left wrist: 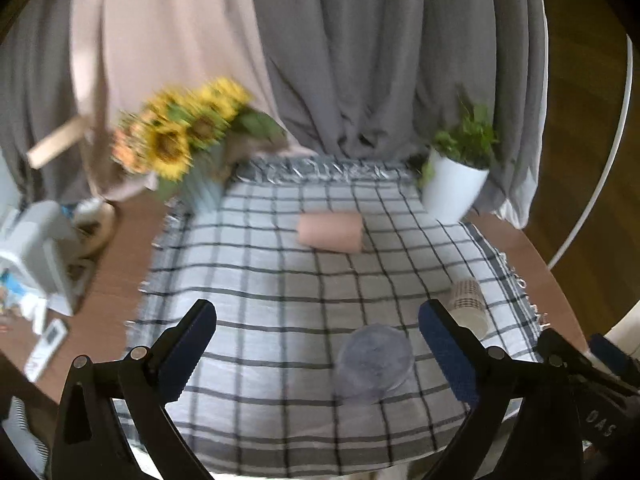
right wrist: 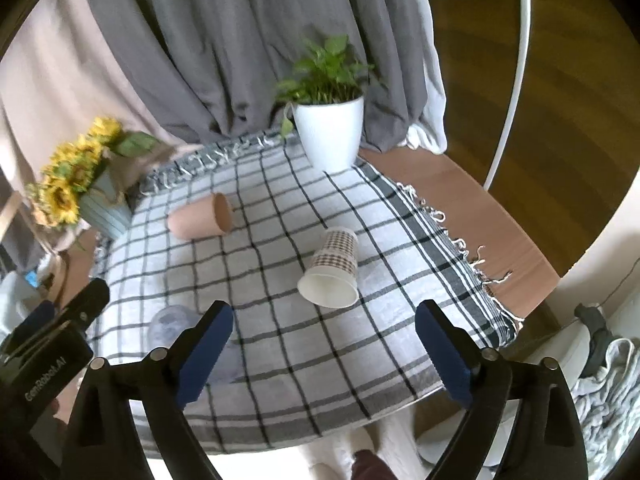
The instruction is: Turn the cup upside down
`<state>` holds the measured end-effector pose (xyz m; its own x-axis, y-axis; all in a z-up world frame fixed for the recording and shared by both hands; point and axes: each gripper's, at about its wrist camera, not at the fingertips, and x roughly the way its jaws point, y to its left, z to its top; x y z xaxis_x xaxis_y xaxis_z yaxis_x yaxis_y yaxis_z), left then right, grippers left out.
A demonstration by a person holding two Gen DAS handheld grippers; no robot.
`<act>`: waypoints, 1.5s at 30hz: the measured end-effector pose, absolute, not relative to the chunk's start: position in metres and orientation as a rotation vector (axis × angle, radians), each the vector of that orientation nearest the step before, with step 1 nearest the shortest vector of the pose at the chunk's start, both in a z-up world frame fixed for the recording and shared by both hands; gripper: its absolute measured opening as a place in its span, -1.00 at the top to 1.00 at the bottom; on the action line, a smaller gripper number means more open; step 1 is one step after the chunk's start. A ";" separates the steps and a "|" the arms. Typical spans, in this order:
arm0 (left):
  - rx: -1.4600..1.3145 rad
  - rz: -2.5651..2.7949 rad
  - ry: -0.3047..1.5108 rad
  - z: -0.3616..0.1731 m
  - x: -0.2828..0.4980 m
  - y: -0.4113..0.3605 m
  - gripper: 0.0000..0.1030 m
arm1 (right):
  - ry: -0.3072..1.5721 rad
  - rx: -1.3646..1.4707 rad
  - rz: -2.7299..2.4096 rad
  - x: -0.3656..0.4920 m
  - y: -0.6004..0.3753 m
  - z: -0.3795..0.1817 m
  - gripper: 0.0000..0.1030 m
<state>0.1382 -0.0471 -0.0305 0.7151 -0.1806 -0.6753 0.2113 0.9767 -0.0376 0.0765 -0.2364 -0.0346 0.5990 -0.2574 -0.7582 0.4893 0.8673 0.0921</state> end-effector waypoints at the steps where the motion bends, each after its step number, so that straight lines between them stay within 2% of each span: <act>1: 0.051 -0.210 0.726 -0.026 0.130 -0.043 -1.00 | 0.808 0.304 -0.434 0.070 -0.232 -0.030 -0.83; 21: 0.017 -0.098 0.613 0.009 -0.011 -0.008 -1.00 | 0.599 0.176 -0.254 -0.042 -0.180 0.032 -0.85; 35: 0.022 -0.013 0.612 -0.005 -0.098 -0.014 -1.00 | 0.557 0.158 -0.128 -0.117 -0.191 0.022 -0.86; 45: 0.022 -0.016 0.562 0.003 -0.121 -0.007 -1.00 | 0.515 0.151 -0.100 -0.143 -0.187 0.026 -0.86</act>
